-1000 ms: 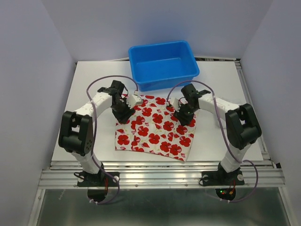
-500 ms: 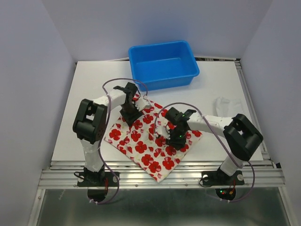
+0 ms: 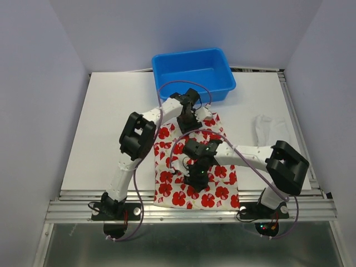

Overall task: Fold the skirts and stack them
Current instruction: Flatten the skirt out, then fold the skirt

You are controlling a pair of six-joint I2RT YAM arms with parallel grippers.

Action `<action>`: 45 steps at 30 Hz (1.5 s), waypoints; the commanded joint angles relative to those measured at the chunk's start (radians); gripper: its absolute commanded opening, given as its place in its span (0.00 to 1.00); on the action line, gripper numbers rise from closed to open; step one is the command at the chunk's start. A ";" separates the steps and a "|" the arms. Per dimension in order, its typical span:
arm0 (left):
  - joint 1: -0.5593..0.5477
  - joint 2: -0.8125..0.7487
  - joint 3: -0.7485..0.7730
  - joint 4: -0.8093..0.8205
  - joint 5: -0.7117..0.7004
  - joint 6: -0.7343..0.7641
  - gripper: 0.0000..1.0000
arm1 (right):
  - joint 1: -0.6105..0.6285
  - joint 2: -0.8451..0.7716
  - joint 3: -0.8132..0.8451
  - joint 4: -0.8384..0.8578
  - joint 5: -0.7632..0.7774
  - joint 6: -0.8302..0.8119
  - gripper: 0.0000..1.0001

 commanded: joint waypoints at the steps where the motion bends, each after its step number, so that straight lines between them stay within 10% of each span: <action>1: 0.013 -0.026 -0.005 0.043 0.117 0.010 0.63 | -0.063 -0.120 0.049 0.040 0.060 0.043 0.42; 11: 0.130 -0.444 -0.298 0.131 0.355 0.027 0.68 | -0.525 -0.266 0.201 0.040 -0.048 0.013 0.43; 20: 0.376 -0.740 -0.706 0.541 0.424 -0.215 0.59 | -0.762 -0.179 0.032 0.733 0.131 0.441 0.44; 26: 0.458 -0.733 -0.783 0.692 0.426 -0.369 0.59 | -0.794 -0.087 -0.074 1.014 0.287 0.605 0.40; 45: 0.556 -0.458 -0.729 0.681 0.470 -0.507 0.64 | -0.845 0.266 0.057 1.137 0.338 0.758 0.54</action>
